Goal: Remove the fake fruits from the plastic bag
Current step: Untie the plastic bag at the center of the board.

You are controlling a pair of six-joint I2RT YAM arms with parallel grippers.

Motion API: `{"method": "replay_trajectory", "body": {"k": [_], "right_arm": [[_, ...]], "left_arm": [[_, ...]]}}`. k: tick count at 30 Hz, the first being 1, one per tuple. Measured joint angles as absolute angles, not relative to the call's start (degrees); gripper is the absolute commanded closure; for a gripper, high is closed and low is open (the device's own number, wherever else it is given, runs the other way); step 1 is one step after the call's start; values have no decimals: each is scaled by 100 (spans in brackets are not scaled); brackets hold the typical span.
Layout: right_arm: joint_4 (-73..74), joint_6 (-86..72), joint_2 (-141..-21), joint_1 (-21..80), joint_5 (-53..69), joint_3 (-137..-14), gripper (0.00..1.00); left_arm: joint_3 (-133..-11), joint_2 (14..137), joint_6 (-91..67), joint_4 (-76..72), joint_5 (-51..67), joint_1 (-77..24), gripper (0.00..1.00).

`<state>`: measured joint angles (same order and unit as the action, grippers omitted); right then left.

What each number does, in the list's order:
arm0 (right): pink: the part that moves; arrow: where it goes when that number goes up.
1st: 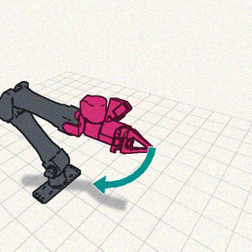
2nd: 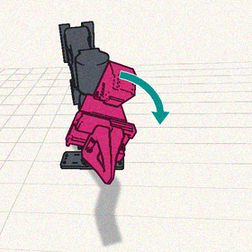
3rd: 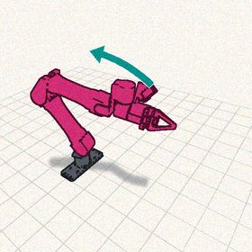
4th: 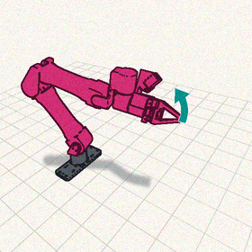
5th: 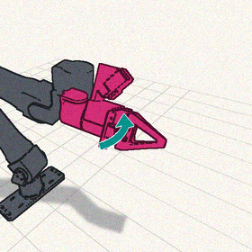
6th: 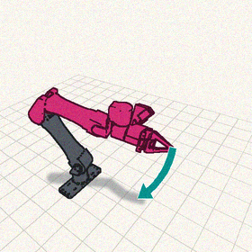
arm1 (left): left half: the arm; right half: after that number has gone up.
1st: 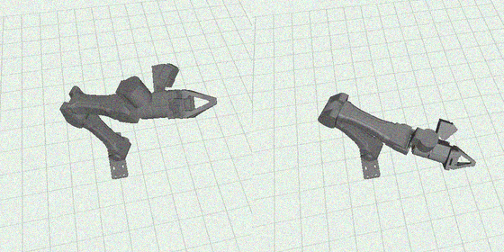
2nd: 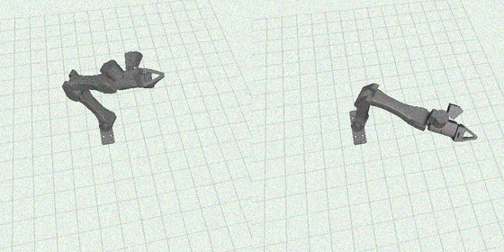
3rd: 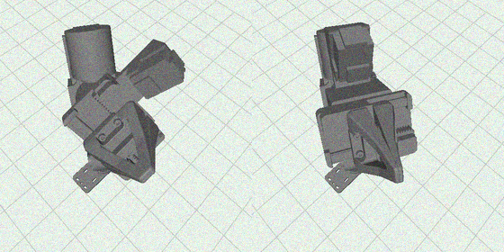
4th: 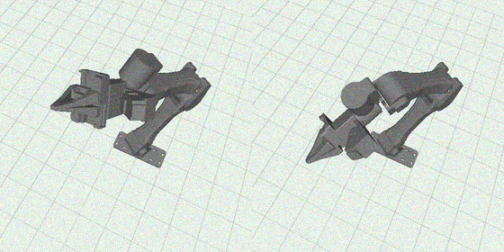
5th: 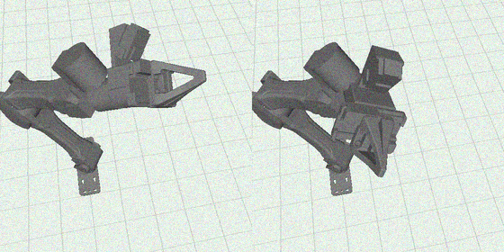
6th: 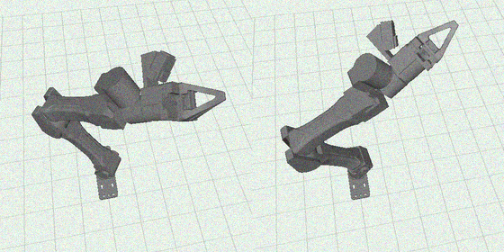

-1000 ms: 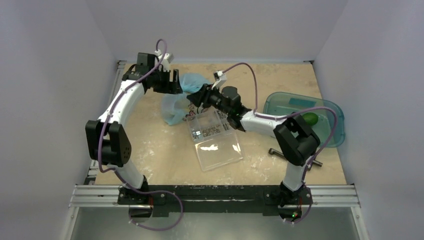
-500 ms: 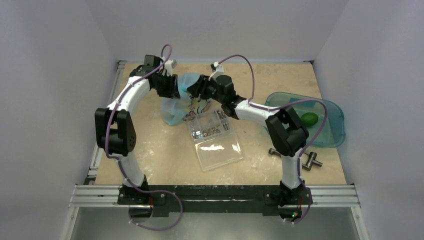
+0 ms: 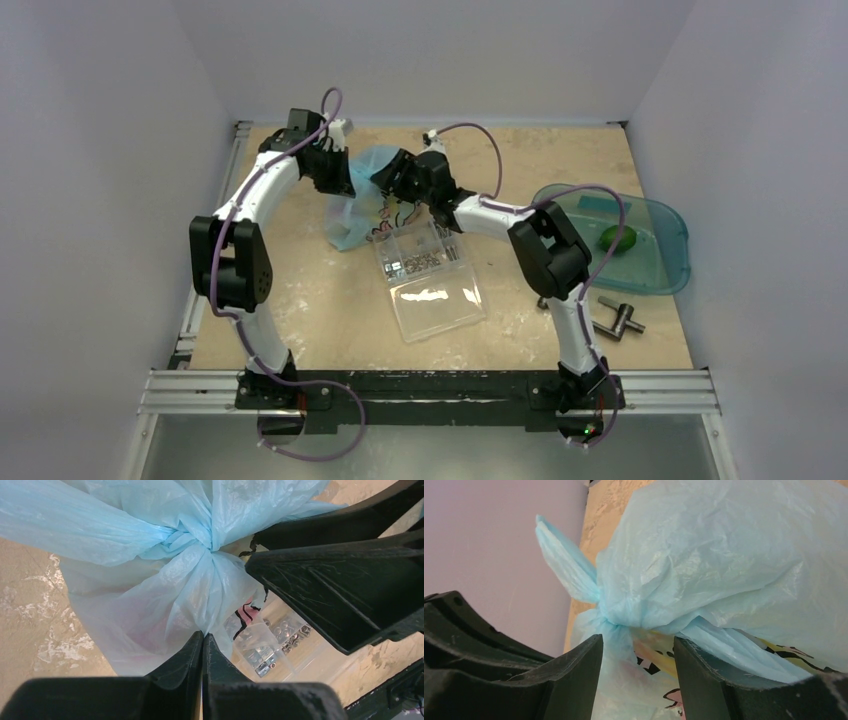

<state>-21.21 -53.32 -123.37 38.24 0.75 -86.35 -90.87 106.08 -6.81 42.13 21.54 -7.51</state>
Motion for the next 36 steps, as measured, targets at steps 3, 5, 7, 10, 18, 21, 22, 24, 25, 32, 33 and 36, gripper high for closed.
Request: {"method": "replay_trajectory", "body": {"k": [3, 5, 7, 10, 18, 21, 22, 24, 25, 32, 33, 36], "right_arm": [[-2093, -5522, -12455, 3833, -1, -8707, 46], [-2095, -5625, -12536, 3852, -54, -8761, 46], [-2099, -5739, -12608, 3868, -82, -8807, 48], [-2104, -5898, -12676, 3885, -134, -8849, 49], [-2193, -6414, -12755, 3929, -296, -9026, 48], [-2255, -6578, -12774, 3948, -307, -9056, 50], [-2270, -6608, -12798, 3953, -309, -9098, 53], [-2279, -6689, -12853, 3970, -311, -9179, 62], [-2298, -6729, -12864, 3975, -311, -9192, 67], [-2414, -6952, -12864, 3972, -336, -9185, 95], [-2456, -6973, -12864, 3964, -327, -9172, 97], [-2635, -7061, -12864, 3918, -239, -9089, 100]], "left_arm": [[-9087, 10608, -692, 4213, 2209, -751, 100], [-9087, 10608, -698, 4215, 2222, -753, 100], [-9094, 10608, -711, 4222, 2235, -757, 100], [-9177, 10632, -749, 4316, 2233, -770, 100], [-9279, 10691, -790, 4434, 2231, -792, 100], [-9279, 10694, -792, 4445, 2231, -794, 100], [-9279, 10694, -792, 4447, 2231, -797, 100], [-9279, 10694, -792, 4449, 2231, -797, 100], [-9279, 10694, -790, 4451, 2231, -797, 100], [-9279, 10694, -790, 4471, 2176, -801, 100], [-9279, 10694, -790, 4471, 2161, -801, 100], [-9279, 10694, -788, 4477, 2045, -801, 100]]}}
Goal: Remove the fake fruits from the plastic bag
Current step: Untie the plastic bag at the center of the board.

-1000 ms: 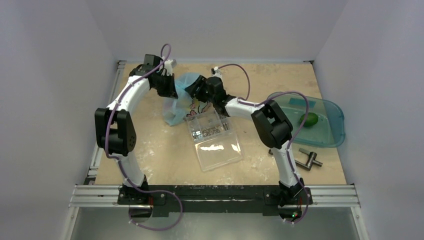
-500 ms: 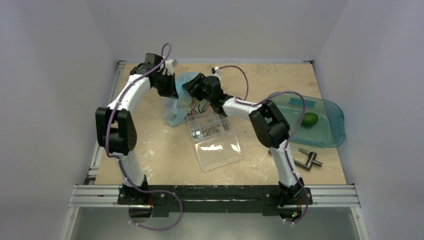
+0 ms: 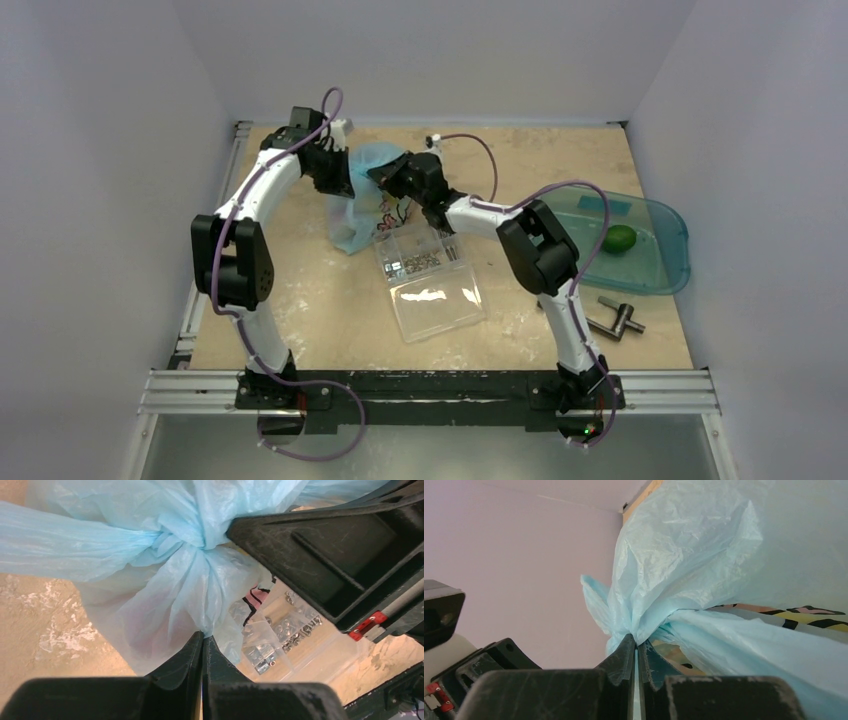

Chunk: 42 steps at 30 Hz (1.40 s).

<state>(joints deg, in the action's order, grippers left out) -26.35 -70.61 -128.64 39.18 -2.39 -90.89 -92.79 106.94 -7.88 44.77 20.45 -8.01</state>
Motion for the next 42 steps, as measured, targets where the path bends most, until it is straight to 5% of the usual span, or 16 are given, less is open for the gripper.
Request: {"method": "replay_trajectory", "body": {"k": [18, 22, 26, 32, 42], "right_arm": [[-4862, -8027, -12862, 3173, 1149, -7968, 100], [-5168, -8125, -12862, 3155, 1203, -7832, 100], [-5391, -8165, -12862, 3065, 1256, -7789, 100], [-5601, -8208, -12862, 3020, 1334, -7599, 100], [-5833, -8246, -12862, 3035, 1605, -7522, 100]], "left_arm": [[-9279, 10689, -902, 4438, 1498, -370, 100], [-9279, 10630, -880, 4442, 1820, -325, 66], [-9174, 10324, -878, 4305, 2217, -290, 50], [-9236, 9806, -893, 4215, 2467, -331, 49], [-10215, 10632, -578, 4613, 2250, -1028, 49]]}}
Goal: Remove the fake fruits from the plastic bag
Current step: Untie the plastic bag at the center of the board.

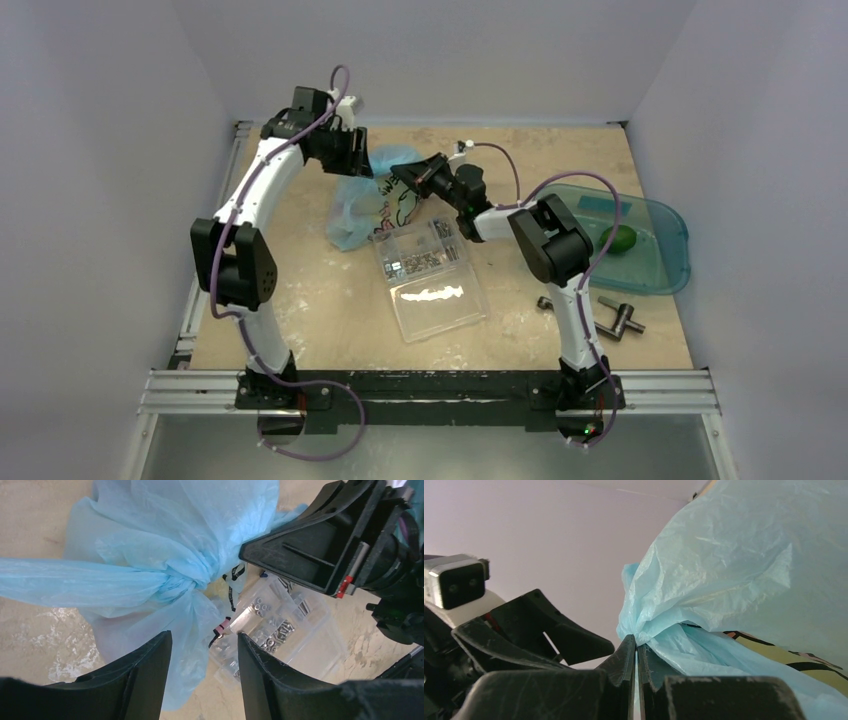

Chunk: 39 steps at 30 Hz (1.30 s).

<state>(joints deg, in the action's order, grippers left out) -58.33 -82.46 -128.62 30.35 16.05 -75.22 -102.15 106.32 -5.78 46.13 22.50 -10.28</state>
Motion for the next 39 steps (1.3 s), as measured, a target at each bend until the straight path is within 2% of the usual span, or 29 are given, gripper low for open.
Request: {"method": "replay_trajectory", "body": {"k": [13, 15, 18, 20, 21, 25, 31, 33, 35, 37, 39], "right_arm": [[-5920, -8246, -12860, 3173, 1732, -7474, 100], [-5920, -8246, -12857, 3210, 1734, -7474, 100], [-5920, -8246, -12842, 3236, 1754, -7474, 100], [-5911, -8243, -12829, 3236, 1763, -7476, 100], [-5909, -8237, -12825, 3236, 1765, -7478, 100], [-5758, -8169, -12822, 3234, 1772, -7579, 100], [-5697, -8134, -12820, 3225, 1776, -7708, 100], [-5697, -8134, -12818, 3218, 1776, -7710, 100], [-5697, -8136, -12818, 3212, 1774, -7710, 100], [-5697, -8145, -12818, 3208, 1763, -7717, 100], [-5695, -8173, -12820, 3197, 1747, -7736, 100]], "left_arm": [[-10453, 11030, -482, 4915, 2182, -965, 53], [-10597, 11159, -482, 4980, 2189, -961, 58], [-10814, 11426, -491, 5113, 2241, -939, 71], [-10881, 11568, -484, 5242, 2265, -926, 75], [-10899, 11620, -489, 5286, 2281, -913, 75], [-10932, 11664, -482, 5448, 2316, -886, 60], [-11017, 11664, -486, 5542, 2383, -858, 57], [-11019, 11664, -484, 5583, 2381, -858, 62], [-11030, 11671, -484, 5631, 2379, -858, 72], [-11078, 11699, -482, 5688, 2379, -858, 88], [-11144, 11745, -482, 5730, 2366, -854, 100]]}}
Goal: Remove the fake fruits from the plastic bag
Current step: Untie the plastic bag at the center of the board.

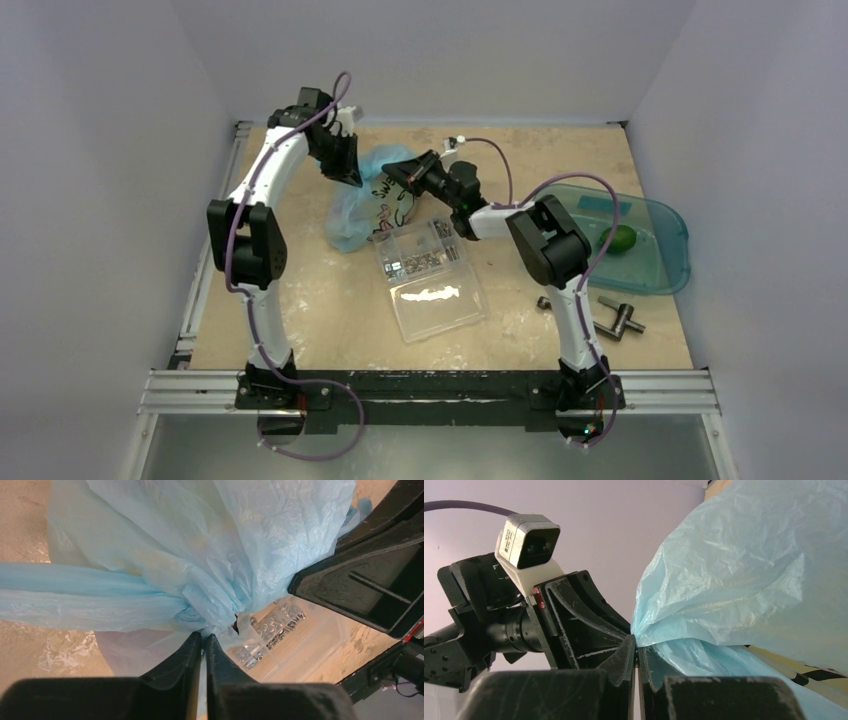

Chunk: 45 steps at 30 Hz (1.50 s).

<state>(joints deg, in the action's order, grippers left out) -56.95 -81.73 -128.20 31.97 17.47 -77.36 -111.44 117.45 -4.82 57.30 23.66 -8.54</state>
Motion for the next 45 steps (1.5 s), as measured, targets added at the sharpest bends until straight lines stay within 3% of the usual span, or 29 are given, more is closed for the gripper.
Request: {"method": "replay_trajectory", "body": {"k": [2, 5, 9, 17, 38, 40, 45], "right_arm": [[-5695, -8197, -12816, 3192, 1745, -7741, 100], [-5581, -8173, -12748, 3192, 1717, -7699, 77], [-5019, -7793, -12466, 3192, 1708, -7695, 63], [-4508, -6993, -11959, 3299, 1638, -7647, 53], [-3623, -6554, -12451, 3675, 1122, -8453, 50], [-3581, -6554, -12453, 3673, 1081, -8482, 54], [-3597, -6595, -12634, 3649, 1007, -8691, 89]], "left_arm": [[-11153, 11756, -480, 5741, 2366, -851, 100], [-11153, 11756, -480, 5734, 2388, -849, 100], [-11135, 11751, -491, 5682, 2477, -832, 100], [-11091, 11653, -539, 5625, 2696, -825, 100], [-11052, 11568, -642, 5450, 2877, -799, 100], [-11032, 11559, -639, 5443, 2875, -797, 100], [-11013, 11513, -639, 5450, 2875, -792, 100]]}}
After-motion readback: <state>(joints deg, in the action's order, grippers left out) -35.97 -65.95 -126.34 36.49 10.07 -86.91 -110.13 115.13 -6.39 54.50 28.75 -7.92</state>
